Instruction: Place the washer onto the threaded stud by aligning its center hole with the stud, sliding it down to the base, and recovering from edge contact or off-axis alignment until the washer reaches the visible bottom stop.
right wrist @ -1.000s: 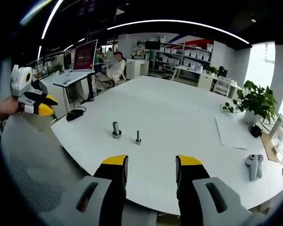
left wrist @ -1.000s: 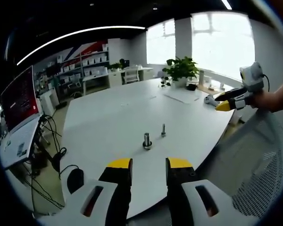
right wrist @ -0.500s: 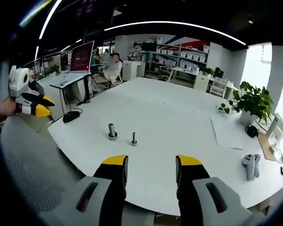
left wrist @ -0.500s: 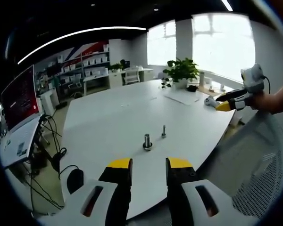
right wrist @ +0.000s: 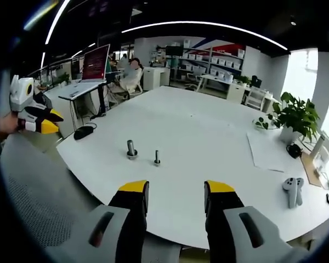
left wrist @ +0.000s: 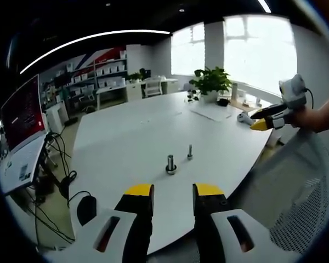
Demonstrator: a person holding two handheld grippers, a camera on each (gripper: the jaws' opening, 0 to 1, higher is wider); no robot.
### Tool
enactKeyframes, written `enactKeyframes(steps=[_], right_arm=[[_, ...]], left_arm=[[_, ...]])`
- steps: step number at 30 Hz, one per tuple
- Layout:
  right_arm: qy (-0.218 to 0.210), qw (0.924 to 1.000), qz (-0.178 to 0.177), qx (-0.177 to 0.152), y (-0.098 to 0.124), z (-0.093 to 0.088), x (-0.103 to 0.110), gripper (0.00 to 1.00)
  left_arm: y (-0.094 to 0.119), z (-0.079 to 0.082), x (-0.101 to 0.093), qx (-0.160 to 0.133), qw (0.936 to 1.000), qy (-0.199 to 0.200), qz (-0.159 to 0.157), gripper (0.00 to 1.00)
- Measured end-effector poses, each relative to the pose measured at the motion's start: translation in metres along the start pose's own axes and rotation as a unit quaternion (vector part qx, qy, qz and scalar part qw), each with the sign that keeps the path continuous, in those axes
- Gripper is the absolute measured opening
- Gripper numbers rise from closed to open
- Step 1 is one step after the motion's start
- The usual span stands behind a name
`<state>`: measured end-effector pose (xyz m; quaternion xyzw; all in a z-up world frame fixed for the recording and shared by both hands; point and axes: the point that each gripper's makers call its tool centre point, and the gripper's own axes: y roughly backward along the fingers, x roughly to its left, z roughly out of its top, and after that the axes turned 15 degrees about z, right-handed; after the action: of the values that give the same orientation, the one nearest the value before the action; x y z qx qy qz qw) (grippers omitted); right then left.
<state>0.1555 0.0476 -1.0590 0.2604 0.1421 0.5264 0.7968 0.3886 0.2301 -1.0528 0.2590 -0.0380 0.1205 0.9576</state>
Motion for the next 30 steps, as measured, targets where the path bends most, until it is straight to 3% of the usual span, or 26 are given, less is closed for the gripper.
enactKeyframes(steps=[18, 30], right_arm=[[0.003, 0.9999, 0.006, 0.009, -0.002, -0.003, 0.002, 0.42], [-0.002, 0.9996, 0.028, 0.003, -0.007, -0.004, 0.006, 0.42]], left_arm=[[0.001, 0.004, 0.002, -0.002, 0.9999, 0.002, 0.010, 0.26], [-0.004, -0.005, 0.011, 0.025, 0.9992, 0.008, 0.031, 0.27]])
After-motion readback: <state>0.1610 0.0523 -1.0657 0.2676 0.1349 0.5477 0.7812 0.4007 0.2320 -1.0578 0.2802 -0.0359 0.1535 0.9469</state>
